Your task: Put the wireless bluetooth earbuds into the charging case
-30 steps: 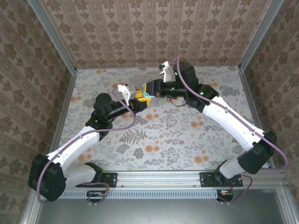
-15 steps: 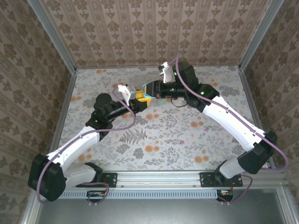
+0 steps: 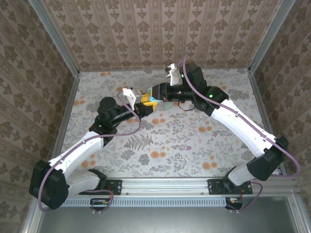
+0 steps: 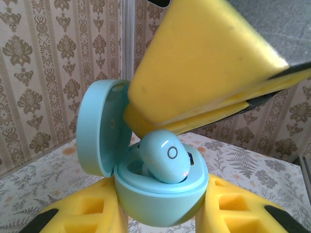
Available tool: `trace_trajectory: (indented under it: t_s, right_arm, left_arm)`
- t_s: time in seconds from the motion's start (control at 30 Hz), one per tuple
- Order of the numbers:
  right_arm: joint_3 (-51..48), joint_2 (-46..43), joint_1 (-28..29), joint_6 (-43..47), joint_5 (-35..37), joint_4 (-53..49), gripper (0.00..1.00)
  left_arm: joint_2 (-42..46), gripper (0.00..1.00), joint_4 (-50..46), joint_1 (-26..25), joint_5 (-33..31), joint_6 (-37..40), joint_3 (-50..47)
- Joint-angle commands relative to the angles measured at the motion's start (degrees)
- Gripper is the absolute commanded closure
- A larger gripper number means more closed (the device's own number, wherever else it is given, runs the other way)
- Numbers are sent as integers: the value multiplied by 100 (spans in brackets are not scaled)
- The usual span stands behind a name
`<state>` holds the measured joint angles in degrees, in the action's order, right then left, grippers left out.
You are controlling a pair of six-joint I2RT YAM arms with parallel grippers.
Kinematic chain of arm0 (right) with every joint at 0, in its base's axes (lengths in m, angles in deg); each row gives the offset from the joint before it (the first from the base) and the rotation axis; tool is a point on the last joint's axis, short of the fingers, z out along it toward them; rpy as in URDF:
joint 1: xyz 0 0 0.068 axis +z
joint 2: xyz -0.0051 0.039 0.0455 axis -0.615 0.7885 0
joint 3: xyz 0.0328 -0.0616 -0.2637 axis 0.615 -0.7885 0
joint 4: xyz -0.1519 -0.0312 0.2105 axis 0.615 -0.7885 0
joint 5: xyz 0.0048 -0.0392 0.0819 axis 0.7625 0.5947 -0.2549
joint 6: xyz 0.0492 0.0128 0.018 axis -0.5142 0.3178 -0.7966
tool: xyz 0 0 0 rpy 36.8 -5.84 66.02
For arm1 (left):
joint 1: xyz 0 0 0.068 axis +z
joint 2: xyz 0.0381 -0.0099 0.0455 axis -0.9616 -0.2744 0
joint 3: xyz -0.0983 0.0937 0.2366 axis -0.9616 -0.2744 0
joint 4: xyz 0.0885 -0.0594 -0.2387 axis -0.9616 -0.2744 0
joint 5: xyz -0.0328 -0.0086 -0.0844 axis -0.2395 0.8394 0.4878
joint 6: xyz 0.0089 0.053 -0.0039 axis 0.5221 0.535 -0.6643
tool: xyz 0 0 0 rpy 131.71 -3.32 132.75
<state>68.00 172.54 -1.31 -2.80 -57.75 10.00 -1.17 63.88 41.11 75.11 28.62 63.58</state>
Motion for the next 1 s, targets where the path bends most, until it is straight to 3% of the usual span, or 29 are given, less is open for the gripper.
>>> trace_trajectory:
  t_s: [0.0,0.67,0.97]
  right_arm:
    - [210,-41,18,69,88,63,71]
    - [161,-243,18,149,209,26,69]
    - [605,-20,18,1126,117,-1137,63]
  left_arm:
    - [94,70,183,-25,43,100,187]
    - [121,70,160,-25,33,118,179]
    - [137,69,151,-25,50,109,180]
